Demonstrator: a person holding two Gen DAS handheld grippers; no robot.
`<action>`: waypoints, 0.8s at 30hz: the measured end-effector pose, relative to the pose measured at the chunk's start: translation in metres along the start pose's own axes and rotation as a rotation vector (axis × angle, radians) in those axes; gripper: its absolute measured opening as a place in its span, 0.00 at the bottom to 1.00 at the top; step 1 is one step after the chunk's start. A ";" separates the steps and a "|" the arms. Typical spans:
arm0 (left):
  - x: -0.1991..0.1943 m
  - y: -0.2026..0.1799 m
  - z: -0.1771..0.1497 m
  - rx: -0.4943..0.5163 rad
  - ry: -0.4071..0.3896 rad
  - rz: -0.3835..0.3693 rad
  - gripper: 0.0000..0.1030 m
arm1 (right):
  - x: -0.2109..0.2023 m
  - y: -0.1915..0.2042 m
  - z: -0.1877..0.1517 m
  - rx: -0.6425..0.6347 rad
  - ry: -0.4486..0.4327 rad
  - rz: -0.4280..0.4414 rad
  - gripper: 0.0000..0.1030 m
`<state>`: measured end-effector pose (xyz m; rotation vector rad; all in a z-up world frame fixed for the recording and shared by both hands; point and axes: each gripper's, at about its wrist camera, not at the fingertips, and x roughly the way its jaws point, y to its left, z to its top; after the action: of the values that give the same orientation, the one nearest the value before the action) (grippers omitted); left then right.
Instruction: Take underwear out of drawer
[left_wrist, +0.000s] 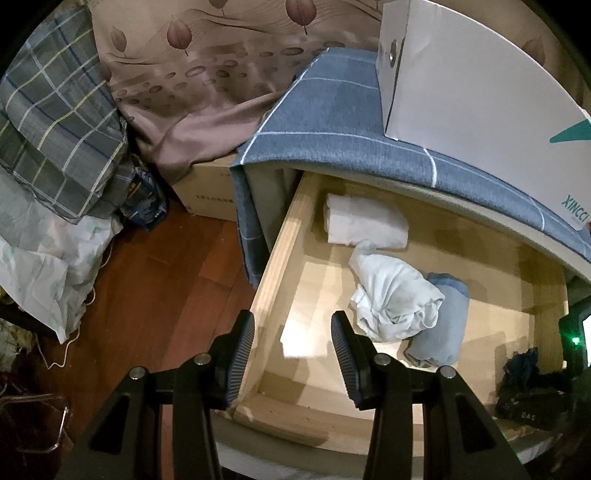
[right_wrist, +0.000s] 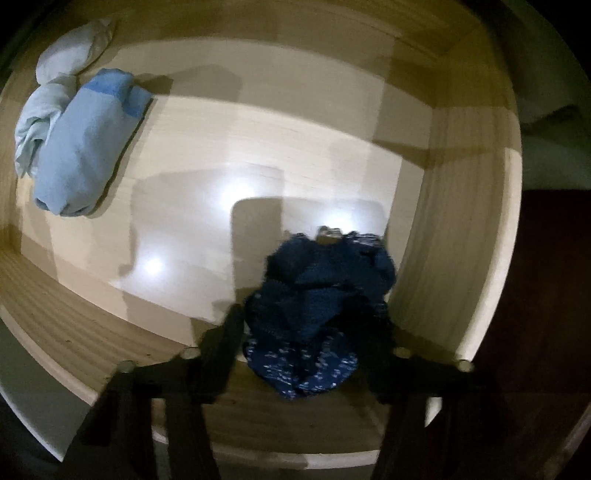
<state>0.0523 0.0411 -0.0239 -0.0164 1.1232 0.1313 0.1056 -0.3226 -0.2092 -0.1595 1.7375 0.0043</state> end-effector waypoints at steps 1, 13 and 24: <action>0.000 -0.001 0.000 0.005 0.002 0.002 0.43 | -0.003 0.004 0.001 0.002 0.000 0.006 0.44; 0.006 0.001 0.000 0.002 0.039 -0.017 0.43 | -0.016 0.011 0.011 -0.008 0.000 0.104 0.38; 0.024 -0.016 0.000 0.073 0.151 -0.094 0.43 | -0.001 0.017 0.005 -0.018 0.004 0.093 0.40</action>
<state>0.0637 0.0277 -0.0461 -0.0139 1.2755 0.0053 0.1092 -0.3050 -0.2102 -0.0915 1.7479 0.0881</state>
